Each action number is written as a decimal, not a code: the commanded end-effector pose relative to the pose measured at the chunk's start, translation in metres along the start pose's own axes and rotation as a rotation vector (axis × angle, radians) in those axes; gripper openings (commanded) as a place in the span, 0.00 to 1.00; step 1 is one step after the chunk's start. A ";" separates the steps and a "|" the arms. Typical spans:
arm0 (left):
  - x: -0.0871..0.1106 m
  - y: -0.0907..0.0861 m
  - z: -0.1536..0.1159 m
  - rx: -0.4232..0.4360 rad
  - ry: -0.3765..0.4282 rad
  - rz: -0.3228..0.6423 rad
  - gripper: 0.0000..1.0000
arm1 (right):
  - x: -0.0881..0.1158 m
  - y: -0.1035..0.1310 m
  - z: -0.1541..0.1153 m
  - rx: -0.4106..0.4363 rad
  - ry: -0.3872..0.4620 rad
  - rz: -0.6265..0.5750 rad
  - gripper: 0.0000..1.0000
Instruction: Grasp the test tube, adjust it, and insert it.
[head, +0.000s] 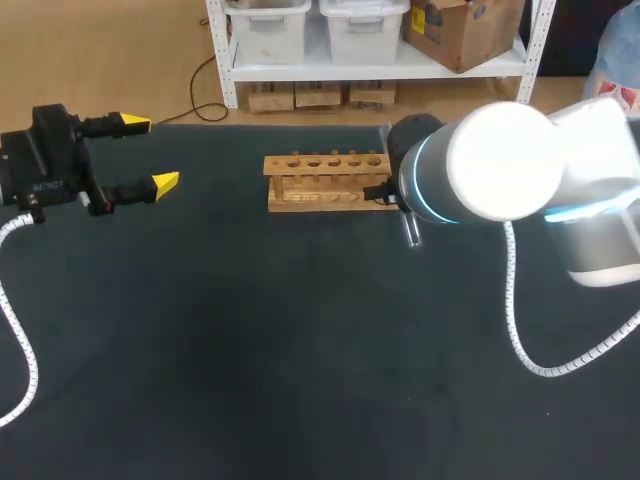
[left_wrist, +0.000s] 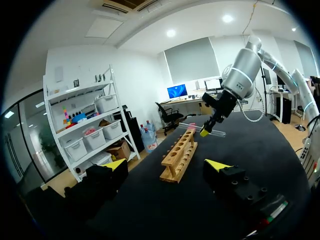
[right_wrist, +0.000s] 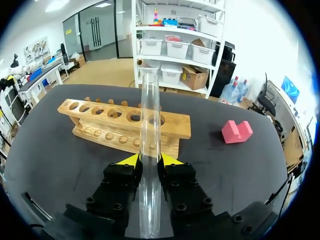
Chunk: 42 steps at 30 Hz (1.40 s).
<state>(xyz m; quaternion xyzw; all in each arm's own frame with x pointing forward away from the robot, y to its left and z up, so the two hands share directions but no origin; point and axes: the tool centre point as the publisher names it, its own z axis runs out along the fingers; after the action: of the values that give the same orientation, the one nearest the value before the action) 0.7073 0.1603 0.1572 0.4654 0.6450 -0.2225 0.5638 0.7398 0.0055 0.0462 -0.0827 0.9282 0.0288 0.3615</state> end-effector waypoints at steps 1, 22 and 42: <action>0.001 -0.002 0.001 -0.010 -0.004 0.003 1.00 | 0.000 0.001 0.006 0.001 0.000 0.004 0.00; 0.001 -0.002 0.001 -0.010 -0.004 0.003 1.00 | -0.004 -0.001 0.026 0.032 0.022 0.034 0.00; 0.001 -0.002 0.001 -0.010 -0.004 0.003 1.00 | -0.001 -0.005 0.033 0.045 0.051 0.046 0.00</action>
<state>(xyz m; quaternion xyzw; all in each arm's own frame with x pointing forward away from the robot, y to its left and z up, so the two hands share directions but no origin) 0.7073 0.1603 0.1572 0.4653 0.6450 -0.2225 0.5638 0.7608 0.0045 0.0244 -0.0537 0.9383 0.0157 0.3412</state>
